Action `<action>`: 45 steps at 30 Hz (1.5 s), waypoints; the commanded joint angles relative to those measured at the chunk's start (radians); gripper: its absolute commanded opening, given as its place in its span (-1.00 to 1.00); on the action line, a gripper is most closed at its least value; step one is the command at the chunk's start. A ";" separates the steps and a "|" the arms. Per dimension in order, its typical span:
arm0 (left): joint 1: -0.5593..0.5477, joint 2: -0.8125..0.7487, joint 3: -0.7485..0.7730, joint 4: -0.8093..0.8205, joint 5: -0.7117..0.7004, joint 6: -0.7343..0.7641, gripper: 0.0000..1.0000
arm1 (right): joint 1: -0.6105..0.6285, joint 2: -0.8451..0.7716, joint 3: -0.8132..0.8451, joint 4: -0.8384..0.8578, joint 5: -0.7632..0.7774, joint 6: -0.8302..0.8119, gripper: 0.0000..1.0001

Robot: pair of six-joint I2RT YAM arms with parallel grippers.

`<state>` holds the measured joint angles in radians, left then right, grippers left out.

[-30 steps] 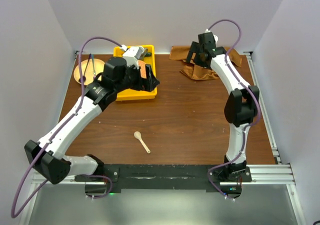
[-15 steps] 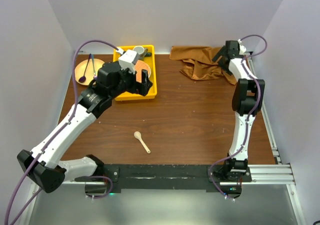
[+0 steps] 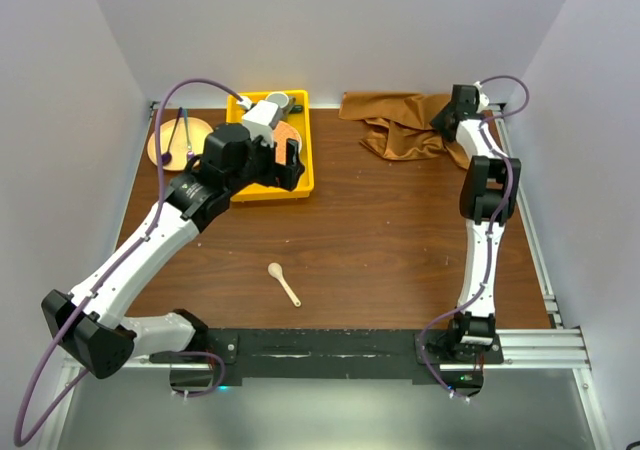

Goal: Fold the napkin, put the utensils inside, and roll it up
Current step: Move the napkin to the centre of the board

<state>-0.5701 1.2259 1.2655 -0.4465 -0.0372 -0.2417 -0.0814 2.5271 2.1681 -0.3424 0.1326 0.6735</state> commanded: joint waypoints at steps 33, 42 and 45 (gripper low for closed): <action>-0.237 0.444 0.112 0.057 -0.019 -0.030 0.25 | 0.268 -0.904 -0.840 -0.351 -0.134 -0.291 0.50; -0.198 0.484 0.101 0.063 0.166 -0.005 0.46 | 0.437 -0.639 -0.694 -0.389 0.093 -0.373 0.47; -0.197 0.514 0.080 0.083 0.203 -0.005 0.57 | 0.457 -0.622 -0.723 -0.379 0.113 -0.400 0.33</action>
<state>-0.7811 1.7245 1.3373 -0.4118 0.0689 -0.2676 0.3698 1.9263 1.4410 -0.7189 0.1532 0.3279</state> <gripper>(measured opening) 0.760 0.715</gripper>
